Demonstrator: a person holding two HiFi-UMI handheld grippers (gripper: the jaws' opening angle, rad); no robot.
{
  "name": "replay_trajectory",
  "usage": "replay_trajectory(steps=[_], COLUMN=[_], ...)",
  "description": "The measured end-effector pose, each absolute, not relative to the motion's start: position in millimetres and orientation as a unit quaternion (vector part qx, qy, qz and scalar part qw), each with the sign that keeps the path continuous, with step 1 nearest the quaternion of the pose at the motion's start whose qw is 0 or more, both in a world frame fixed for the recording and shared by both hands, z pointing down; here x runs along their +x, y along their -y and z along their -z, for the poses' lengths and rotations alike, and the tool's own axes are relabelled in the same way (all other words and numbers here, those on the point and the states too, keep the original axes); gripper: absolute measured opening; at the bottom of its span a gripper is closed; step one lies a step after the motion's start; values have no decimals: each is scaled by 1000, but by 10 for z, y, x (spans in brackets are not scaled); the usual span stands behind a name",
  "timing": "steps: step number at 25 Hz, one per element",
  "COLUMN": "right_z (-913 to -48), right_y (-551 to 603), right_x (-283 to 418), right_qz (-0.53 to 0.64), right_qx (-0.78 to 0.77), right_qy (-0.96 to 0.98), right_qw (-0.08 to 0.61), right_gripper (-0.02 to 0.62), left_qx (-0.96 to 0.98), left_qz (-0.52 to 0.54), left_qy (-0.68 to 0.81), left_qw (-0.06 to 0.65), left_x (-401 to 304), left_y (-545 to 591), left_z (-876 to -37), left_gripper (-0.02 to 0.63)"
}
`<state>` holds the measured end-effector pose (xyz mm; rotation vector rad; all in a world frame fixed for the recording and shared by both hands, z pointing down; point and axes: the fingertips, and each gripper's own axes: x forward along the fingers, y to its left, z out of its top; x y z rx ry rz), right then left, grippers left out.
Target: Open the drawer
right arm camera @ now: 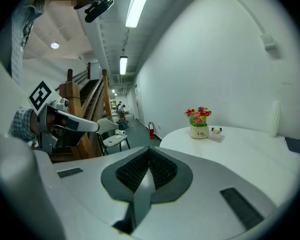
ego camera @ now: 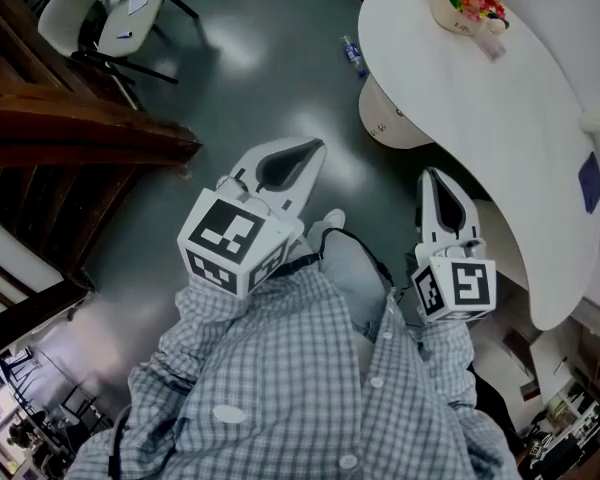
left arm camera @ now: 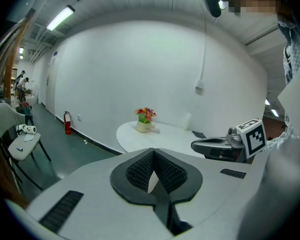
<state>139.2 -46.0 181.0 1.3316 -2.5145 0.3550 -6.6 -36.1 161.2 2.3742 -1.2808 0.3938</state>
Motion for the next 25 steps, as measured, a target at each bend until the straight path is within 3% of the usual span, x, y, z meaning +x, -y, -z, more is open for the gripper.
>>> replay_trajectory(steps=[25], right_z=[-2722], right_y=[664], right_x=[908], right_qz=[-185], right_qx=[465], right_qy=[847], right_qw=[178], right_gripper=[9], left_qx=[863], left_qz=[-199], left_qy=[409], left_qw=[218], left_x=[-401], left_y=[1021], left_z=[-2302], left_gripper=[5])
